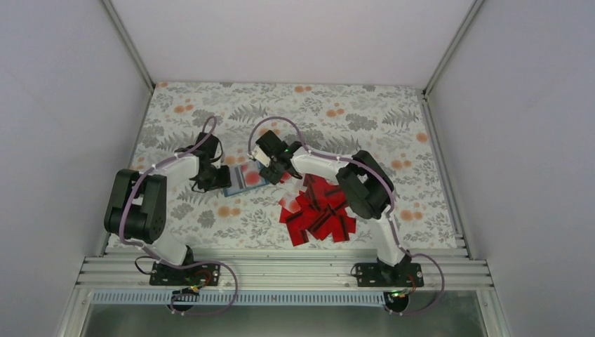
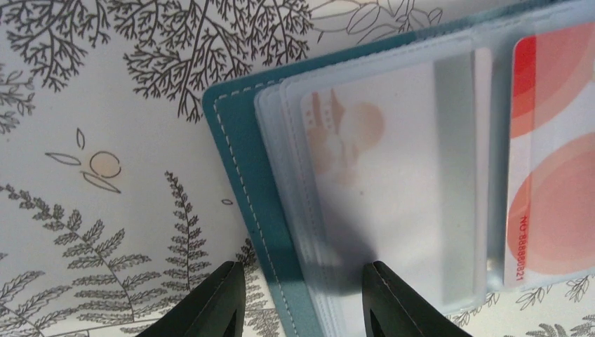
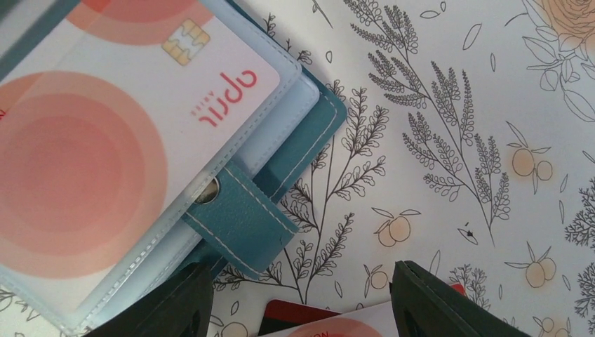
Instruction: Put the credit cards into the card holder
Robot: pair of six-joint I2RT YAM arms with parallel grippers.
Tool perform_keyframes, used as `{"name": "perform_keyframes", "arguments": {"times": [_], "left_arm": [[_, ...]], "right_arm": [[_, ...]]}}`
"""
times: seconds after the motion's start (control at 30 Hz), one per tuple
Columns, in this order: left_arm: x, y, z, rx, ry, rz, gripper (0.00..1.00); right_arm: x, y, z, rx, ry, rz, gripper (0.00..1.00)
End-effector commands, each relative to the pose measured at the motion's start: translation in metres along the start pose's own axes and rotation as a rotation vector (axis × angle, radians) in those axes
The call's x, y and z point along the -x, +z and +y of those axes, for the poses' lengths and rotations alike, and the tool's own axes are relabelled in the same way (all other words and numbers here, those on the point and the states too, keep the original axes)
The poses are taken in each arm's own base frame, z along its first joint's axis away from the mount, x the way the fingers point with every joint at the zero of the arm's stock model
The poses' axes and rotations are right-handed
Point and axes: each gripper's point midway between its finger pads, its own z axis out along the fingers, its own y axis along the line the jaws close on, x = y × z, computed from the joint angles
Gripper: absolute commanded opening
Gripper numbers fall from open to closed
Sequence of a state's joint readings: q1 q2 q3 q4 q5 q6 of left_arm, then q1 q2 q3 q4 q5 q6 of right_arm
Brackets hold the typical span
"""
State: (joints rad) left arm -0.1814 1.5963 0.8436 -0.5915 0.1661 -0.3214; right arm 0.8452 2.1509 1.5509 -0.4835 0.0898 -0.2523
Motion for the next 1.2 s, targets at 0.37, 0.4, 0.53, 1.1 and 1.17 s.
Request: {"name": "perform_keyframes", "arguments": {"times": [0.37, 0.4, 0.53, 1.1, 1.17], "left_arm": [[-0.031, 0.045, 0.025, 0.1, 0.015, 0.165, 0.38], [-0.032, 0.047, 0.026, 0.101, 0.017, 0.173, 0.38], [-0.04, 0.055, 0.028, 0.113, 0.026, 0.213, 0.37], [-0.048, 0.062, 0.031, 0.149, 0.039, 0.247, 0.35], [-0.046, 0.06, 0.03, 0.146, 0.04, 0.239, 0.35]], "right_arm": [[0.028, 0.006, 0.0, 0.019, 0.024, -0.075, 0.65], [0.028, 0.008, -0.002, 0.006, 0.024, -0.073, 0.65], [0.029, 0.014, -0.003, -0.001, 0.026, -0.082, 0.64], [0.014, 0.014, -0.043, -0.147, 0.173, -0.042, 0.52], [0.01, 0.011, -0.047, -0.153, 0.191, -0.033, 0.52]]}}
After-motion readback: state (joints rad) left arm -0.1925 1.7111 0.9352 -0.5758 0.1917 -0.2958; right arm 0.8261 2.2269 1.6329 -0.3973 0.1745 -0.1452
